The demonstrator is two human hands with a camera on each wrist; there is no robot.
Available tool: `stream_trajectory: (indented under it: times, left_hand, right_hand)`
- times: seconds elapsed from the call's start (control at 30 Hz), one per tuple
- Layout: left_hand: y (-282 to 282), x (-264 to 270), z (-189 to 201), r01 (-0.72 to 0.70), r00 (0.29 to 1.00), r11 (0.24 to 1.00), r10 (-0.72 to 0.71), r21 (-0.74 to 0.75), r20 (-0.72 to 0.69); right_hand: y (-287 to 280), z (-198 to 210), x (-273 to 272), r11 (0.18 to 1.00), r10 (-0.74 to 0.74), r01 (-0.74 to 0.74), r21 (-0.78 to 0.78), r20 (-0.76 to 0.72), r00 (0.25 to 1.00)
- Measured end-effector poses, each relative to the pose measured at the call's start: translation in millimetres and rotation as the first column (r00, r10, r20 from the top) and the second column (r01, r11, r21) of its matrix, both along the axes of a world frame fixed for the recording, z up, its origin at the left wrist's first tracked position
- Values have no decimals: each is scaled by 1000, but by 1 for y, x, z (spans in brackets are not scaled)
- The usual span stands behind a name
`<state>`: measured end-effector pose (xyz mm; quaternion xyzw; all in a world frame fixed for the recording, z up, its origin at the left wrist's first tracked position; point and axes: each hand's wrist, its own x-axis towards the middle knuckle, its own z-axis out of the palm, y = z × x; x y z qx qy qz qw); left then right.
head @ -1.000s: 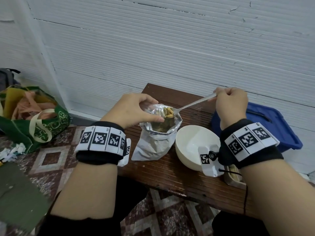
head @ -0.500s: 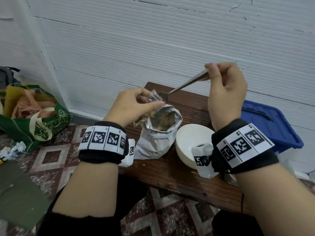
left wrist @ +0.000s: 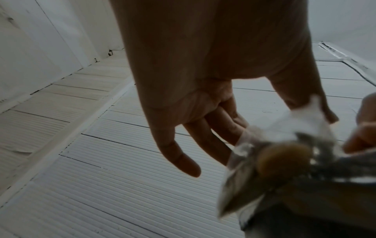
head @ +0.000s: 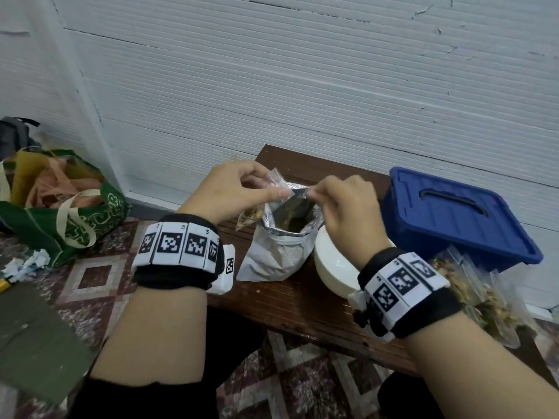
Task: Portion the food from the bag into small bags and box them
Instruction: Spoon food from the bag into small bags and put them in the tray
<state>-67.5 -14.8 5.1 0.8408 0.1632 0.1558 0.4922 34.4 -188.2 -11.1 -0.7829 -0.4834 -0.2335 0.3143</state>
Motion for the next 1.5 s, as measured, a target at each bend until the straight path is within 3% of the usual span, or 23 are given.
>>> stream_trajectory:
  times: [0.1,0.23,0.37,0.47,0.6,0.77,1.13,1.5]
  left_hand:
    - [0,0,0,17,1000,1000,-17,17,-26]
    - [-2,0,1,20,999,999,-19,34,-36]
    - [-4,-1,3,22,999,999,-20,34,-46]
    - [-3,-1,3,5,999,1000,-4,16,-39]
    - [-2,0,3,-36,999,999,36,9,9]
    - [-1,0,4,-55,998,998,54,14,25]
    - [-4,1,6,-2,999,996,5,84,-34]
    - [-14,13,2,45,998,984,-35,172,-61]
  right_hand:
    - [4,-12,-5,994,16,-11,-108,39,999]
    - [5,-16,-3,1000,-2,0,-10,-228,974]
    - [3,-5,-3,981,-81,159,112,-511,856]
    - [-2,4,3,932,-122,311,188,-645,755]
    - [-9,8,15,853,-185,474,217,-723,665]
    - [-16,16,22,802,-212,552,228,-755,620]
    - [-30,44,40,699,-177,606,379,-730,660]
    - [-8,51,34,814,-200,502,291,-672,713]
